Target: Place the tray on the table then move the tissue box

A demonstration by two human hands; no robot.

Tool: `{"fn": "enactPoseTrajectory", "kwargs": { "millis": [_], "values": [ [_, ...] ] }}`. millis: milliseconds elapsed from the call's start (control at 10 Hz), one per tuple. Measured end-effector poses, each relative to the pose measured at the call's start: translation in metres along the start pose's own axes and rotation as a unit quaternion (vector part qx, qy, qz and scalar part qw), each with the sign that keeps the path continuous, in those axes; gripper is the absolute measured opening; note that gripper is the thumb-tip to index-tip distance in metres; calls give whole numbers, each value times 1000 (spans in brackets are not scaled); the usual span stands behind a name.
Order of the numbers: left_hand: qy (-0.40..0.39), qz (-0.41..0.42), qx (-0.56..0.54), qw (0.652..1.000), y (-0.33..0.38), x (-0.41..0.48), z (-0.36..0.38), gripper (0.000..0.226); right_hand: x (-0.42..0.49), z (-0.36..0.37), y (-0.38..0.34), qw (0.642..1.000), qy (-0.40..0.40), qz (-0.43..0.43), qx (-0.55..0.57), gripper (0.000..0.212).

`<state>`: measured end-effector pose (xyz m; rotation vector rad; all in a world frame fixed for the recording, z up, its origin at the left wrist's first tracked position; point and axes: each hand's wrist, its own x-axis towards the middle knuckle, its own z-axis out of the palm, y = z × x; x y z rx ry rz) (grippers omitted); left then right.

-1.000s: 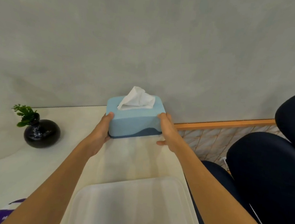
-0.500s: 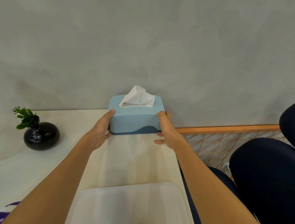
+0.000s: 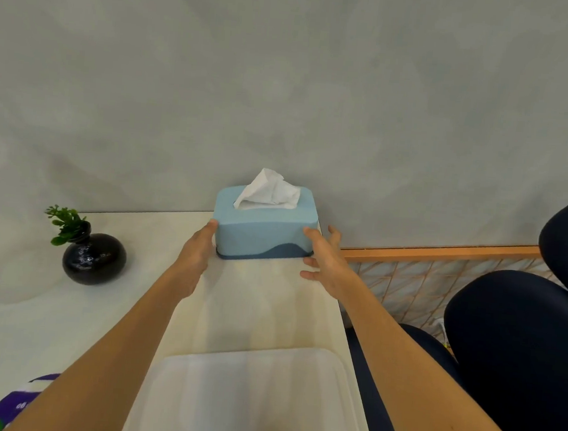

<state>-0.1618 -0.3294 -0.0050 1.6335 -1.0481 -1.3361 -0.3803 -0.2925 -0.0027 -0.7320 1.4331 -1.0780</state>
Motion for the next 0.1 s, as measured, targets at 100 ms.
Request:
{"fn": "enactPoseTrajectory", "kwargs": {
  "millis": [100],
  "values": [
    [28,0,56,998,-11,-20,-14,61,-12,-1,6,999,25,-21,-33,83]
  ]
}}
